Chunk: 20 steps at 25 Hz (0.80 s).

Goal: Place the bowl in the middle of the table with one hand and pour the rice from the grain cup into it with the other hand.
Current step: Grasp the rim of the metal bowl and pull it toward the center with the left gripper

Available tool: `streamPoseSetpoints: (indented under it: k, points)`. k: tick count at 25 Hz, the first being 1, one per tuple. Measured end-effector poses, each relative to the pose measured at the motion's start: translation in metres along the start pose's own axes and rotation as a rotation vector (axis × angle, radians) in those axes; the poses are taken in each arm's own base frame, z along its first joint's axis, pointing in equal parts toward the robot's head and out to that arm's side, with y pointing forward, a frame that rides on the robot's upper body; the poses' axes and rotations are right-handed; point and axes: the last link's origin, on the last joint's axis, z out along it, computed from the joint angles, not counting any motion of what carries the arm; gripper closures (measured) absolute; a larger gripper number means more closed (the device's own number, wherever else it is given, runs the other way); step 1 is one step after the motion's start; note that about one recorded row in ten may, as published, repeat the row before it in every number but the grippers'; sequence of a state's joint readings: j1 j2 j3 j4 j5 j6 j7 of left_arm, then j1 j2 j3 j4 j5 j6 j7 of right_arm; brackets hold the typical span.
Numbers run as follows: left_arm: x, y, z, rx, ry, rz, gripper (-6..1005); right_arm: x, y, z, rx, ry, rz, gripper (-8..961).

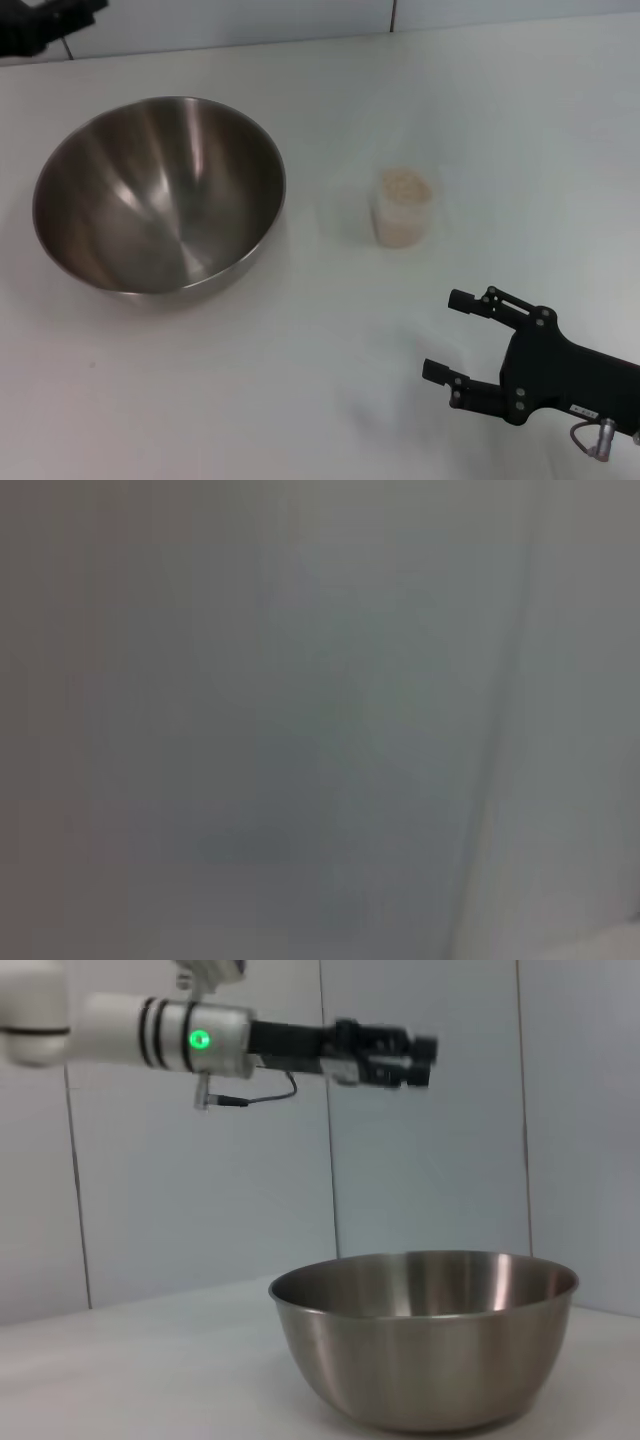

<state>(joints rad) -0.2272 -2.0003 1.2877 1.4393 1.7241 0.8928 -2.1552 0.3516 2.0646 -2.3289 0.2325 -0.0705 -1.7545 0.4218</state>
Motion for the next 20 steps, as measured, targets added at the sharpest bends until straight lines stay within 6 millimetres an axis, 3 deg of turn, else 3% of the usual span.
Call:
streamPoseSetpoints:
  k: [9, 20]
  points:
    - [-0.004, -0.017, 0.009, 0.14, -0.405, -0.011, 201, -0.001, -0.001, 0.0, 0.002, -0.006, -0.001, 138]
    - [-0.032, -0.023, 0.023, 0.12, -0.629, 0.036, 206, -0.001, 0.0, 0.0, 0.001, -0.006, -0.001, 138]
